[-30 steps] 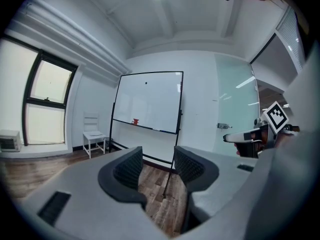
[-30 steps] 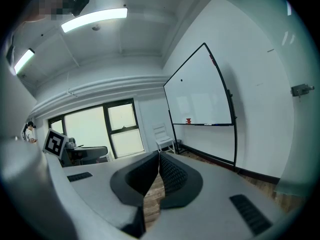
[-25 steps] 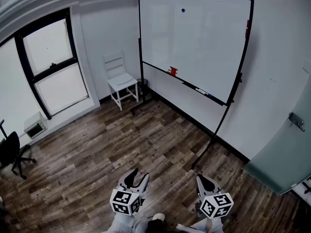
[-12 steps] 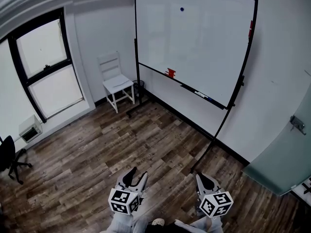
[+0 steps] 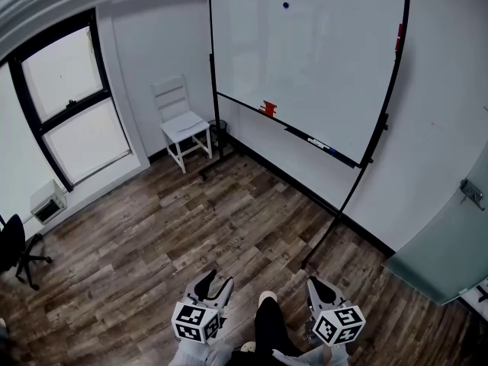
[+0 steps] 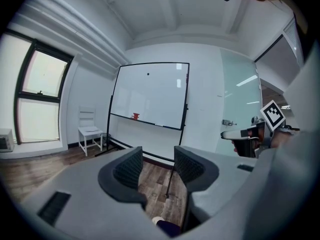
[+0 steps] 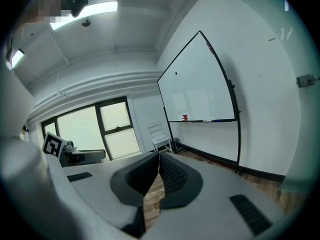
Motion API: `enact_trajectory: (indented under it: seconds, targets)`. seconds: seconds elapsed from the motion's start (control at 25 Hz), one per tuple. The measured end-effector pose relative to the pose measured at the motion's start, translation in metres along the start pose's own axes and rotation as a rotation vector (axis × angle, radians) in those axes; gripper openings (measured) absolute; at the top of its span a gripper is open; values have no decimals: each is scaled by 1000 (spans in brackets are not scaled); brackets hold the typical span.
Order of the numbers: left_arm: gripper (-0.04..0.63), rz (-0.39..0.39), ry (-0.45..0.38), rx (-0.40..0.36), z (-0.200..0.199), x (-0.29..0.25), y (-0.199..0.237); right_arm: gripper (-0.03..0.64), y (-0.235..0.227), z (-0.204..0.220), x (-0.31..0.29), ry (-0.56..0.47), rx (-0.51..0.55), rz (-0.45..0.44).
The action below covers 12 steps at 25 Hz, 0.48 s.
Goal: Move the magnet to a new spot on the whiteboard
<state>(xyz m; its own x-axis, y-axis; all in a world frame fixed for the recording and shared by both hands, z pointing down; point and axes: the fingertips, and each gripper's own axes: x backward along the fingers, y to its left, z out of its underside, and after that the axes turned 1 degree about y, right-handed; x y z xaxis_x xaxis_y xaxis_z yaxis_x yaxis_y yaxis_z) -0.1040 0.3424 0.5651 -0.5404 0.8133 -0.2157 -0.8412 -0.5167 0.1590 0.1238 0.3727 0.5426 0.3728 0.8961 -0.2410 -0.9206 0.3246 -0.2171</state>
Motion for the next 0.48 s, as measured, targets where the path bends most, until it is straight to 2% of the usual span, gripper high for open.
enact_trajectory:
  seconds: [0.2, 0.48]
  targets:
    - [192, -12, -10, -1, -8, -25, 15, 28, -10, -2, -25, 11, -8, -12]
    - [192, -8, -23, -9, -34, -83, 33, 28, -42, -36, -76, -11, 4, -19]
